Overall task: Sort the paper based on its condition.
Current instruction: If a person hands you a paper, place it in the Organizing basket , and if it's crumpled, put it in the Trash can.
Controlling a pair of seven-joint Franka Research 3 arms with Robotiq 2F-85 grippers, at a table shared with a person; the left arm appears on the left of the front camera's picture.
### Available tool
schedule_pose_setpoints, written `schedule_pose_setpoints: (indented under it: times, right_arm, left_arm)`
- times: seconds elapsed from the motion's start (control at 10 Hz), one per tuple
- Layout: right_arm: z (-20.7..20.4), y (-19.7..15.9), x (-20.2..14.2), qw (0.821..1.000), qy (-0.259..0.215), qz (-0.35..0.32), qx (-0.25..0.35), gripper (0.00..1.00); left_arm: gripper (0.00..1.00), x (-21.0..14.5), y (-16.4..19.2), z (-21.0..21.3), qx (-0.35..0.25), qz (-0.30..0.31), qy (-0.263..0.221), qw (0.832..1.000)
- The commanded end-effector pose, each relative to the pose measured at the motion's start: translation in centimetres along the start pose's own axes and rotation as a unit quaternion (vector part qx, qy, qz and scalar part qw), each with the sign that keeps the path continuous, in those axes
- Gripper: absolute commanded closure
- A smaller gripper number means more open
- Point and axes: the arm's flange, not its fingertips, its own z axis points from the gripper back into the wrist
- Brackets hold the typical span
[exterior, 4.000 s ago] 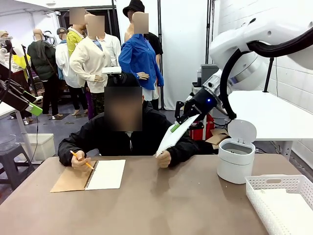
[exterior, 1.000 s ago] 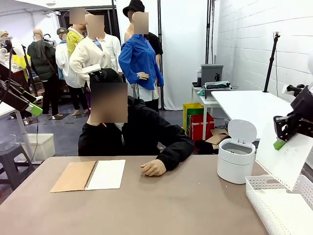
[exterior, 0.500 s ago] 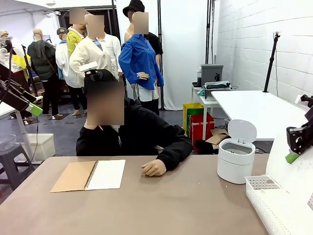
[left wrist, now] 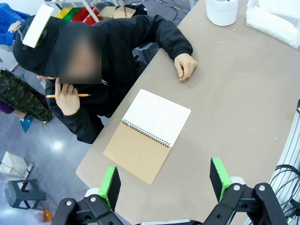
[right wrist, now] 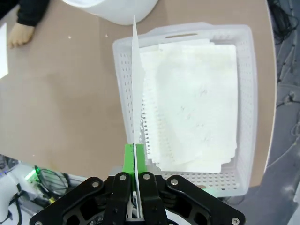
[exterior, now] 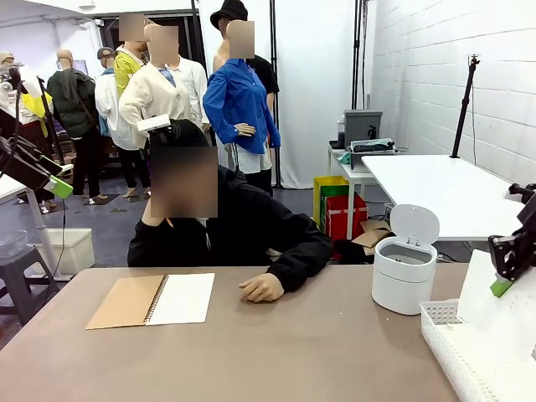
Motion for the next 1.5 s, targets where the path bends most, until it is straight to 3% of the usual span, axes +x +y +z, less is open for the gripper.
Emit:
schedule_pose_setpoints:
  times: [0.0,0.6,1.1,1.4]
  right_arm:
    - [-5.1,-1.2,-1.8,1.000,0.009,0.002,-0.004,1.00]
    - [-10.0,-1.6,-4.1,1.000,0.011,-0.007,0.022,1.00]
    - [-9.8,-1.8,-6.0,1.000,0.013,-0.013,-0.003,1.00]
    - [-8.8,-2.2,-7.9,0.999,0.039,-0.012,-0.019,0.44]
  left_arm:
    - [0.00,-0.1,0.1,0.1,-0.004,0.001,-0.004,1.000]
    - [0.00,-0.1,0.1,0.1,-0.004,0.001,-0.004,1.000]
    - [0.00,-0.1,0.1,0.1,-0.004,0.001,-0.004,1.000]
    - [0.00,-0.1,0.1,0.1,-0.004,0.001,-0.004,1.000]
